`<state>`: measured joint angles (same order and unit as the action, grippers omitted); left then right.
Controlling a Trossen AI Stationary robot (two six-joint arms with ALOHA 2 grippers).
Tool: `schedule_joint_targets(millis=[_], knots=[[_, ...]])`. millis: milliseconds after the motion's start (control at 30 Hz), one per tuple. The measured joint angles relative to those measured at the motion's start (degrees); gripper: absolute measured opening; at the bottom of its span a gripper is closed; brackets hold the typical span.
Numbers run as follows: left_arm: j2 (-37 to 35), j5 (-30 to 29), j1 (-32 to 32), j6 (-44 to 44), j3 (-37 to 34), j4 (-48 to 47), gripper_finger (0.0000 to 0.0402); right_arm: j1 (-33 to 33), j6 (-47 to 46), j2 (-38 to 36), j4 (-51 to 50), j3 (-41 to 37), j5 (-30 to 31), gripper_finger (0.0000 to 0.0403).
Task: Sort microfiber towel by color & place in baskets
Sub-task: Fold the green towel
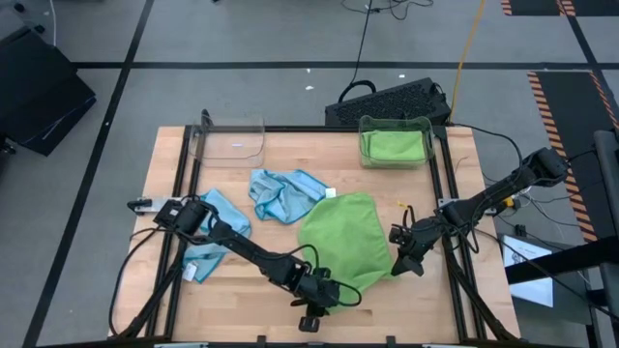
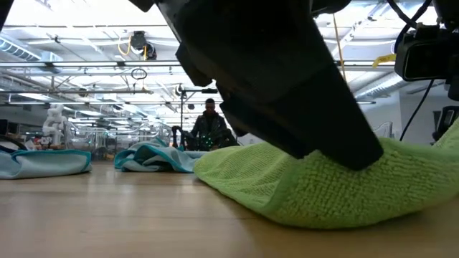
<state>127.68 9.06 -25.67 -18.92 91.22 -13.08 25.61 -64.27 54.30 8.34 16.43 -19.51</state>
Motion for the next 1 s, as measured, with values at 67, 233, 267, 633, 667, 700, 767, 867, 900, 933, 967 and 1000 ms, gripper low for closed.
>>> schedule_joint_targets(millis=[67, 233, 267, 633, 667, 700, 767, 867, 900, 933, 967, 1000], knots=[[0.0, 0.4, 0.0, 1.0, 0.0, 0.0, 0.0104, 0.0, 0.0, 0.0, 0.0, 0.0, 0.0, 0.0006], [0.0, 3.2, 0.1, 4.2, 0.0, -0.2, 0.0105, 0.0, 0.0, 0.0, 0.0, 0.0, 0.0, 0.0006], [0.0, 3.9, 0.1, 4.7, 0.0, -0.3, 0.0101, 0.0, 0.0, 0.0, 0.0, 0.0, 0.0, 0.0006], [0.0, 3.2, 0.9, -0.8, 0.0, -0.4, 0.0008, 0.0, 0.2, 0.0, 0.0, 0.0, 0.0, 0.0006], [-0.4, 3.1, 1.0, -1.9, 0.0, -0.7, 0.0006, 0.0, 0.2, 0.0, 0.2, 0.0, -0.1, 0.0006], [-0.9, 2.5, 1.0, -3.1, 0.0, -1.4, 0.0005, 0.0, 0.3, 0.0, 0.5, 0.0, -0.4, 0.0006], [-2.5, 1.3, 0.9, -6.4, 0.0, -2.2, 0.0005, 0.0, 0.4, -0.8, 1.2, 0.0, -1.6, 0.0006], [-6.0, -1.9, 0.6, -10.8, 0.0, -5.2, 0.0003, 0.0, -1.2, -3.0, 1.9, 0.0, -1.6, 0.0003], [-7.4, -3.5, 0.3, -12.1, 0.0, -6.6, 0.0003, 0.0, -2.0, -4.0, 2.3, 0.0, -1.6, 0.0002], [-8.9, -4.7, 0.1, -13.2, 0.0, -7.6, 0.0003, 0.0, -3.1, -4.8, 3.5, 0.0, -1.5, 0.0002], [-10.6, -6.1, -0.1, -14.3, 0.0, -7.9, 0.0003, 0.0, -4.2, -5.7, 4.3, 0.3, -1.5, 0.0002], [-12.4, -7.5, -0.3, -15.3, 0.0, -8.5, 0.0003, 0.0, -4.9, -6.6, 3.9, 1.0, -1.6, 0.0002]])
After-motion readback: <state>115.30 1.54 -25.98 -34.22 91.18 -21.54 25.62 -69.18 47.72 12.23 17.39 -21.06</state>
